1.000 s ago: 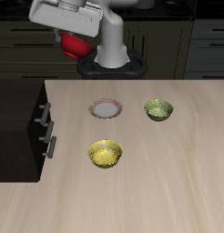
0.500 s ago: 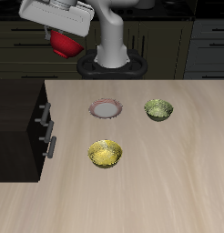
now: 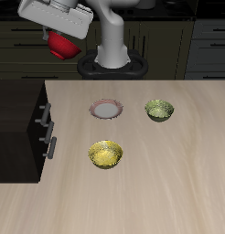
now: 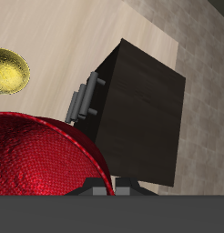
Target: Place the red bowl on top of the wooden cabinet
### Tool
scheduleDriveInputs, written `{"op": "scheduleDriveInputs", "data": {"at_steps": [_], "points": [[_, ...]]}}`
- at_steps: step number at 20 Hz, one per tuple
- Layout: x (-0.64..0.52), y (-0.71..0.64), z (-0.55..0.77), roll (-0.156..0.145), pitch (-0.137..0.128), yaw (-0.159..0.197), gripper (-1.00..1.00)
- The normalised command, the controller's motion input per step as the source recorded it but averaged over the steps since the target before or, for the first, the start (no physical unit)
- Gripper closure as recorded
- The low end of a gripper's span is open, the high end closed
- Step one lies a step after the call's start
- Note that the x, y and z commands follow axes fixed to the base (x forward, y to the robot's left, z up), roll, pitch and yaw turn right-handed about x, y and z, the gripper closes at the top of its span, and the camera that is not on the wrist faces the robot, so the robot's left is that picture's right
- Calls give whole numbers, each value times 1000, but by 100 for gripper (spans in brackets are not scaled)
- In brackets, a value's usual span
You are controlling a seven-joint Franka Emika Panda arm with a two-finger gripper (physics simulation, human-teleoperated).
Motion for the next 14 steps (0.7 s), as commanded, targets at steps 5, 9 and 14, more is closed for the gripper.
{"op": "scheduleDriveInputs", "data": {"at_steps": [5,9,14], "points": [[6,-64,19,-26,6,11,100],[-33,-137,16,-41,14,-2,100],[-48,-182,19,-40,-6,22,100]]}}
